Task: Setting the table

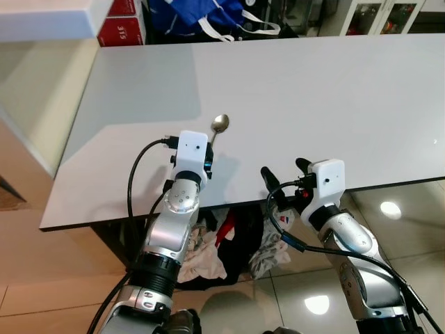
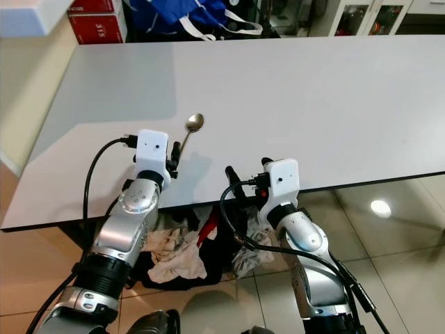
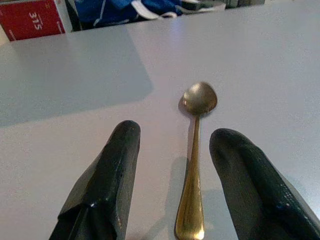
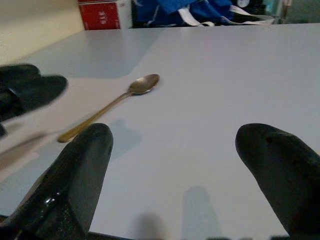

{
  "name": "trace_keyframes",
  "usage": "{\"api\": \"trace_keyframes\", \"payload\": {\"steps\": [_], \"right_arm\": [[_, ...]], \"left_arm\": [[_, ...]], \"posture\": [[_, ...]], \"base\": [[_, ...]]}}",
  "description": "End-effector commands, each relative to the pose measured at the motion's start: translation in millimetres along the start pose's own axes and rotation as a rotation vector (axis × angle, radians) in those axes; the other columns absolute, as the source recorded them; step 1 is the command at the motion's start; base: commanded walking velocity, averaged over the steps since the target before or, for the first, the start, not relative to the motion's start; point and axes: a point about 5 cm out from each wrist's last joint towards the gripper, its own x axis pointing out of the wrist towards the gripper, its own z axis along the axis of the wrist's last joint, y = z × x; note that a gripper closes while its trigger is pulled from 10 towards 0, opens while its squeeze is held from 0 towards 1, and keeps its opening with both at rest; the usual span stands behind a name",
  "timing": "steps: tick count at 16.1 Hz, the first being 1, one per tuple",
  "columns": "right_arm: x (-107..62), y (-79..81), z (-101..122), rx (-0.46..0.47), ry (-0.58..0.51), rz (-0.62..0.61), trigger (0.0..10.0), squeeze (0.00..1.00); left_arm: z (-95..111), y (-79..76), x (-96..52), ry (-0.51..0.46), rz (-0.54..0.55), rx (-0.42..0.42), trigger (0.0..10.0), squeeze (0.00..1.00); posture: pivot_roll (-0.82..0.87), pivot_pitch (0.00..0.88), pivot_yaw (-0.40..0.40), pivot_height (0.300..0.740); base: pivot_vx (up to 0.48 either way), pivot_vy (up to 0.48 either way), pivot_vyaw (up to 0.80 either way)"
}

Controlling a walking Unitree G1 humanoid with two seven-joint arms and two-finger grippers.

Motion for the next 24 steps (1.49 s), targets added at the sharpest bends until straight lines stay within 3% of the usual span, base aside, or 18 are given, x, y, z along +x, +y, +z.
{"api": "trace_keyframes", "payload": {"steps": [1,4,5,9,12,20,24], "right_arm": [[-2.2,-2.1,-1.4,-0.013,0.0,-0.021,10.0,0.0],[-10.0,-8.0,-9.2,-0.004,0.006,-0.095,10.0,0.0],[-10.6,-6.8,-10.7,0.015,-0.004,-0.095,10.0,0.0],[-4.5,1.1,-14.5,0.017,0.005,-0.068,10.0,0.0],[-1.8,-2.7,-17.3,0.022,0.013,-0.09,10.0,0.0],[-1.8,-1.5,-21.2,0.02,0.008,-0.088,10.0,0.0],[1.3,1.0,-18.9,0.01,-0.003,-0.06,10.0,0.0]], "left_arm": [[0.8,12.6,-3.0,-0.001,0.021,-0.01,10.0,0.0],[-2.5,50.5,-24.6,-0.015,0.063,-0.024,10.0,0.0],[-6.2,52.5,-29.3,-0.007,0.067,-0.038,10.0,0.0],[-2.3,37.5,-31.2,-0.014,0.033,-0.047,10.0,0.0],[0.1,39.7,-30.7,-0.015,0.038,-0.042,10.0,0.0],[-0.8,37.6,-24.1,0.008,0.043,-0.045,10.0,0.0],[0.4,36.0,-22.6,0.0,0.04,-0.026,10.0,0.0]], "posture": [[-0.03,0.048,0.008,0.74],[0.0,0.04,0.016,0.74],[0.01,0.037,0.015,0.74],[0.03,0.022,0.007,0.74],[0.03,0.013,0.009,0.74],[0.02,0.006,0.021,0.74],[0.02,0.011,0.015,0.74]], "base": [[0.0,0.0,0.0],[0.0,0.0,0.0],[0.0,0.0,0.0],[-0.066,0.382,0.56],[0.0,0.418,0.0],[0.0,0.0,0.0],[0.0,0.0,0.68]]}}
